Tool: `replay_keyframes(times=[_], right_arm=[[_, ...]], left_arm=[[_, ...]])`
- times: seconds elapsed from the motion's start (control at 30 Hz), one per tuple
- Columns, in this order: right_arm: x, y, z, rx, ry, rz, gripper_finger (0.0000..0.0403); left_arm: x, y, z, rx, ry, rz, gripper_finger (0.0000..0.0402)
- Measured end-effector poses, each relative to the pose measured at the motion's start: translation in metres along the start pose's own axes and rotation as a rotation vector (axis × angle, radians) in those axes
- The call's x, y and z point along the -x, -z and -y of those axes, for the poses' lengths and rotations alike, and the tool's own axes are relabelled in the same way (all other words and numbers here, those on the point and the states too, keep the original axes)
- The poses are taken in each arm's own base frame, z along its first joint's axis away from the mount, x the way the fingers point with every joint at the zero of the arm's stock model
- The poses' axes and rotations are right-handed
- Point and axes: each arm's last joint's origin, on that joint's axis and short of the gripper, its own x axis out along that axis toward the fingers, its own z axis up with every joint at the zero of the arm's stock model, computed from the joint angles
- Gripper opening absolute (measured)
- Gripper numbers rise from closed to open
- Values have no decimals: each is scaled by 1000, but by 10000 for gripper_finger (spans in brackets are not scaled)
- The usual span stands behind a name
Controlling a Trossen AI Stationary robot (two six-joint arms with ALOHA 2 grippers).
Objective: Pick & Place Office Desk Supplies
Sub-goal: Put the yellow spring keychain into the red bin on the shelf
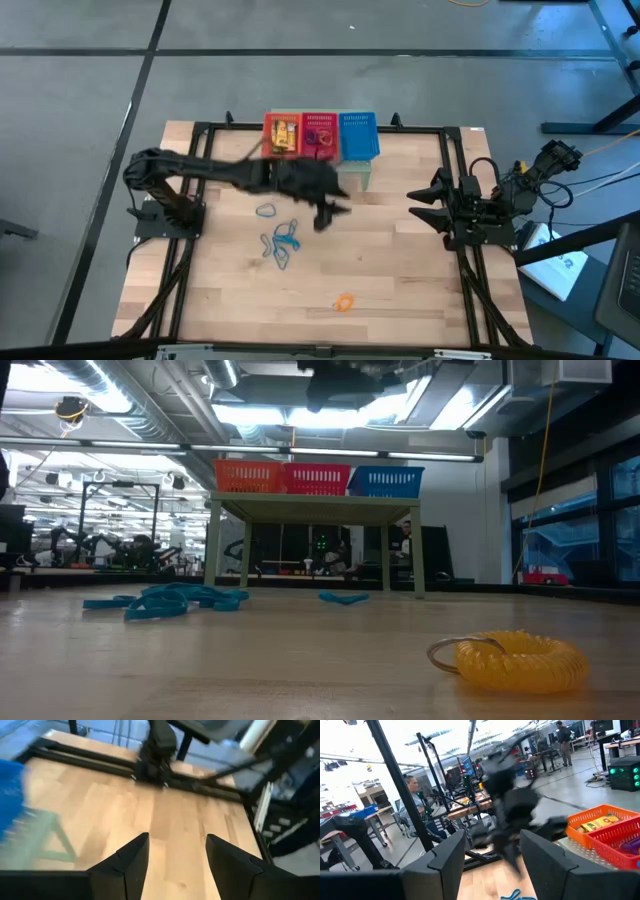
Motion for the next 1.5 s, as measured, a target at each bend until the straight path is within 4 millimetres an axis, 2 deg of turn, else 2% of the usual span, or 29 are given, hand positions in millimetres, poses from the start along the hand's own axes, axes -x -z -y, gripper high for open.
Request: replay_keyframes(times=[0.13,0.23,0.37,0.47,0.53,0.63,0.67,0.7,0.73,0.8,0.9,1.0,1.2,1.3,1.43,1.5], right_arm=[[0,-5,-2,-41,-30,40,192],[1,-8,-3,-9,-73,57,192],[1,-6,-3,42,-72,44,192],[-2,-4,-6,-72,-93,29,192],[-5,-2,-13,-94,-247,6,192],[1,-14,-31,48,-781,128,192],[5,-19,-33,96,-912,183,192],[9,-20,-32,113,-970,177,192],[13,-17,-28,107,-960,119,192],[25,-9,-10,71,-820,34,192],[49,-11,18,-11,-692,147,192],[66,-1,36,-7,-685,234,192],[60,36,45,-62,-570,123,192],[57,48,45,-43,-541,88,192],[54,53,44,-86,-531,58,192],[53,54,43,-102,-541,44,192]], left_arm=[[-3,11,35,11,-89,15,209],[-7,20,57,18,-169,46,216],[-6,25,82,64,-173,105,213],[-4,26,100,68,-178,175,209],[-4,25,108,67,-177,216,208],[-3,27,114,84,-171,230,208],[-2,27,116,94,-166,231,207],[-2,28,117,98,-162,230,207],[-3,30,118,98,-158,227,207],[-6,33,122,91,-164,219,207],[-12,45,128,66,-195,184,207],[-20,57,135,76,-192,151,207],[-42,92,153,96,-217,92,207],[-58,114,158,126,-167,12,207],[-75,145,159,175,-167,-113,207],[-79,152,158,225,-169,-150,207]])
